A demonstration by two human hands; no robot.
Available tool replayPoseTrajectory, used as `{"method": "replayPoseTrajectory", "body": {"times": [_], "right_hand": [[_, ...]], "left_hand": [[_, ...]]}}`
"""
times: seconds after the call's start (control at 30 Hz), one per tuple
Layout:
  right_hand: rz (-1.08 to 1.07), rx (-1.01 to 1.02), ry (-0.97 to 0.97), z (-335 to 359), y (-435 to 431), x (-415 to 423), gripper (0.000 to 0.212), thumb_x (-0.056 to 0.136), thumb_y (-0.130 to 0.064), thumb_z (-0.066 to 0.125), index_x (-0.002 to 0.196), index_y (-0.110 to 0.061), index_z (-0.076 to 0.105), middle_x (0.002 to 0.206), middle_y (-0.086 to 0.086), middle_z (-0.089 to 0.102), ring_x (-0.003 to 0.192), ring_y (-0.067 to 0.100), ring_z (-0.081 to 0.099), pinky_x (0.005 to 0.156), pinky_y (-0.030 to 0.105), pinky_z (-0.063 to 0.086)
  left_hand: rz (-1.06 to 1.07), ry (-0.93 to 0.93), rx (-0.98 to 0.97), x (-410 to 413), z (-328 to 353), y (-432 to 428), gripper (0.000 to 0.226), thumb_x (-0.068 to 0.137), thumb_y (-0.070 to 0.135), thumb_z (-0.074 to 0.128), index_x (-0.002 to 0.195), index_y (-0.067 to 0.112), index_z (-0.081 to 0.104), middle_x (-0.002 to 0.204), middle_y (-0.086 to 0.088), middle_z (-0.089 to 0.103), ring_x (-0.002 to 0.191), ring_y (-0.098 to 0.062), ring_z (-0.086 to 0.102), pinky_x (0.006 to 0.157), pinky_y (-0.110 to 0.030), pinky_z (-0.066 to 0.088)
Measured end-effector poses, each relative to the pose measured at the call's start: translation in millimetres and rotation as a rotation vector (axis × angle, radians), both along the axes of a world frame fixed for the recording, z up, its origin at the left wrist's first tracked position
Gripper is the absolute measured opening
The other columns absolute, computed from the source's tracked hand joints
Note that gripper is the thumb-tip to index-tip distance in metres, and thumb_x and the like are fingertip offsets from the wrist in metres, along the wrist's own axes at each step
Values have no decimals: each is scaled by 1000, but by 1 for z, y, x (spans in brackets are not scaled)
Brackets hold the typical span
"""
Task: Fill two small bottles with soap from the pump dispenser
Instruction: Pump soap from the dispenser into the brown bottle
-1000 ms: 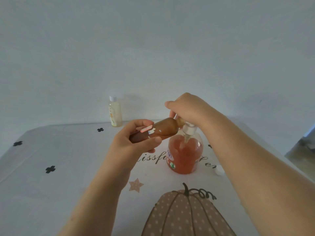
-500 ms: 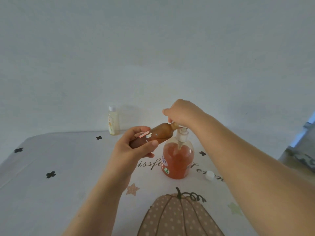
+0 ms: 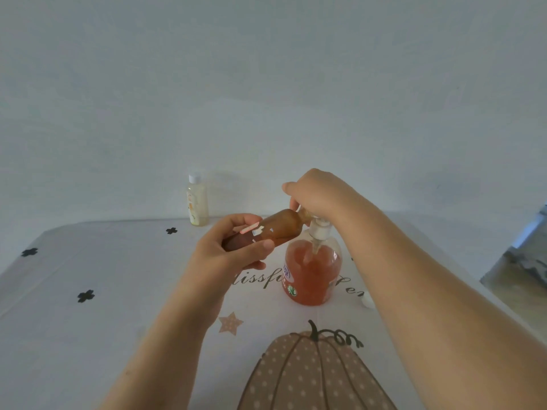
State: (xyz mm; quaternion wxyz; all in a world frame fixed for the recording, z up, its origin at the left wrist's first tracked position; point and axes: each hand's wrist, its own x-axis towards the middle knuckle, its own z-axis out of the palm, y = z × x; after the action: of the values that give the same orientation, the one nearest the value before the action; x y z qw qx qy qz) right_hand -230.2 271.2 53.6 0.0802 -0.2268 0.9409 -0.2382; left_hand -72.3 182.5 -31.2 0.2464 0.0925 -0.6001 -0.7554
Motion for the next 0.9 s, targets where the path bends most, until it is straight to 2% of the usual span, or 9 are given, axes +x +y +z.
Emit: {"method": "replayPoseTrajectory", "body": {"times": [0.1, 0.23, 0.4, 0.53, 0.73, 0.9], "right_hand": [[15, -20, -9, -6, 3, -1, 36, 97, -34, 47, 96, -12, 74, 83, 6, 77, 85, 26, 74, 89, 38, 53], [11, -27, -3, -6, 3, -1, 36, 97, -35, 47, 98, -11, 74, 87, 6, 77, 90, 26, 73, 87, 36, 53], [9, -3, 17, -5, 3, 0, 35, 98, -34, 47, 95, -12, 74, 81, 4, 73, 79, 23, 67, 76, 33, 50], [7, 8, 20, -4, 3, -1, 34, 96, -32, 49, 99, -12, 76, 87, 3, 73, 74, 21, 62, 71, 31, 46], [22, 0, 77, 9, 4, 0, 34, 93, -35, 50, 96, -12, 75, 72, 2, 68, 71, 23, 63, 71, 32, 48], [27, 36, 96, 12, 4, 2, 35, 95, -36, 49, 96, -12, 73, 73, 3, 66, 71, 23, 63, 70, 32, 47]], "left_hand": [[-12, -12, -1, -1, -2, -2, 39, 62, 11, 79, 100, 13, 70, 78, 0, 69, 73, -20, 65, 72, -33, 56], [-26, -10, 9, -1, -3, -3, 39, 63, 10, 78, 101, 13, 69, 78, -2, 69, 73, -20, 65, 71, -31, 56], [-24, -9, 6, -1, -3, -2, 40, 63, 9, 78, 102, 12, 68, 78, -2, 69, 72, -20, 64, 72, -32, 57], [-21, 0, 3, 0, -1, 0, 42, 64, 10, 77, 104, 11, 67, 77, -2, 68, 72, -20, 64, 72, -32, 56], [-9, 31, 8, 2, 3, 4, 39, 65, 12, 79, 102, 14, 68, 79, -2, 69, 73, -21, 65, 71, -31, 57], [5, 31, 15, 4, 5, 6, 40, 65, 14, 79, 104, 13, 68, 80, -2, 70, 73, -21, 65, 70, -30, 56]]}}
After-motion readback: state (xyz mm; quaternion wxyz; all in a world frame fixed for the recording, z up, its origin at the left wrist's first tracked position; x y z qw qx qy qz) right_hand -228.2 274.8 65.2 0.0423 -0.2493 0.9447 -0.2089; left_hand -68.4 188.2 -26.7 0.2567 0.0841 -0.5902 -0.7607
